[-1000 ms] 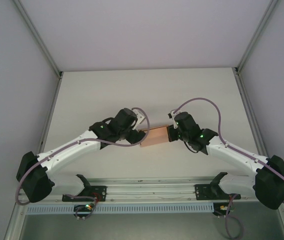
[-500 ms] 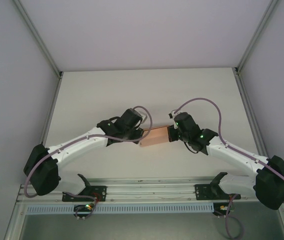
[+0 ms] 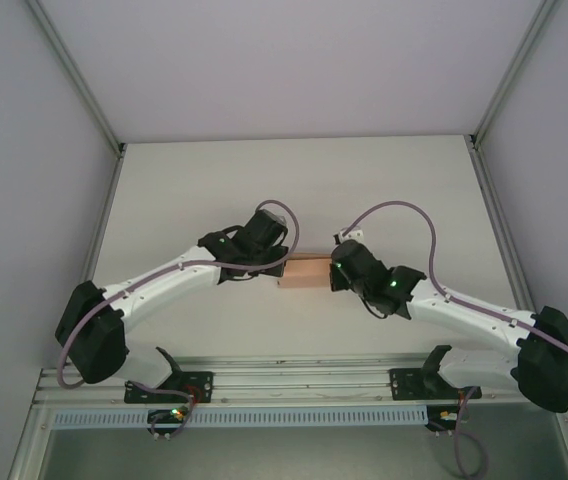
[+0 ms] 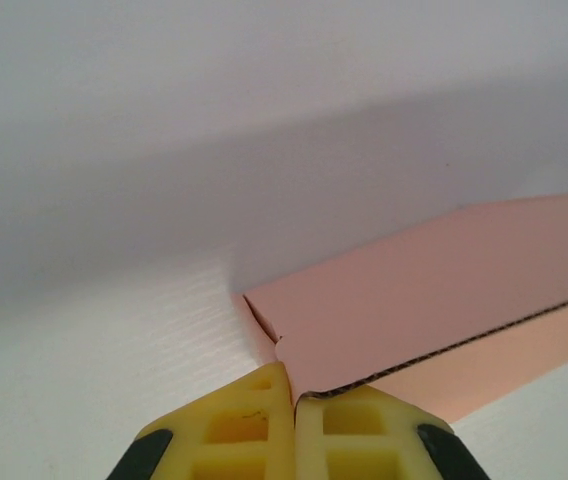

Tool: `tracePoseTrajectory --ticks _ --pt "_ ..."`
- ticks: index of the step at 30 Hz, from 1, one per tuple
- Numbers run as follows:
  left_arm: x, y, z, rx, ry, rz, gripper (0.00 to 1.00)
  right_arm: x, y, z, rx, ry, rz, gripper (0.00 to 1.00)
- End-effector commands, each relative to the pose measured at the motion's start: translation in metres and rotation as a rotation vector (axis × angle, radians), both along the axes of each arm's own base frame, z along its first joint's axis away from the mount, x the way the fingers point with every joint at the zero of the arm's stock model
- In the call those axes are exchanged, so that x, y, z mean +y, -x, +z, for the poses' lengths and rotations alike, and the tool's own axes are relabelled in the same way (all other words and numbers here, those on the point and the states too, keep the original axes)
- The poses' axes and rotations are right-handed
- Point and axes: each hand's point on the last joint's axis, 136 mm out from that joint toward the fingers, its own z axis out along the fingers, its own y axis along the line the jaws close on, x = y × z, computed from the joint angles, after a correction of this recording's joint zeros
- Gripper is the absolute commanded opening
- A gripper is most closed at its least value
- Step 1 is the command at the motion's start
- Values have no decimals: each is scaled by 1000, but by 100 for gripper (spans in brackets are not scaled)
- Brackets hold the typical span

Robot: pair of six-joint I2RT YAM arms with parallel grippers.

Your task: Assemble paper box

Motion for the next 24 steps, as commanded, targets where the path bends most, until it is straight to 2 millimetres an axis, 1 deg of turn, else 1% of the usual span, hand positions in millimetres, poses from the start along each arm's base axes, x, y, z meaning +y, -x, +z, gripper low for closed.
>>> tracePoseTrajectory --ticks 1,5,6,10,12,14,15,18,20,22,24 --pt "8 -9 -1 15 22 139 1 -22 6 -14 22 76 -126 0" --pt "7 -9 -8 -51 -32 124 1 -15 5 -12 0 73 -106 0" --pt "9 -7 -13 -64 -50 127 1 -14 5 -12 -3 71 -104 0" --pt "10 1 -35 -87 -77 121 0 -12 5 -14 -17 77 -92 0" --pt "16 6 -50 -112 -109 130 0 -9 6 -16 -29 72 -75 0" --pt "17 13 -64 -74 -85 148 0 -7 7 -20 -26 55 -73 0" --pt "14 17 -68 -51 -58 147 0 -7 7 -22 -18 53 -74 0" --pt "10 23 -71 0 -28 167 0 -7 9 -25 2 69 -87 0" --pt "12 26 -70 20 -33 179 0 -8 10 -25 7 76 -90 0" --pt "15 29 -69 20 -40 173 0 -7 11 -25 7 81 -85 0" --pt "16 34 -73 4 -37 148 0 -7 12 -27 -2 81 -76 0"
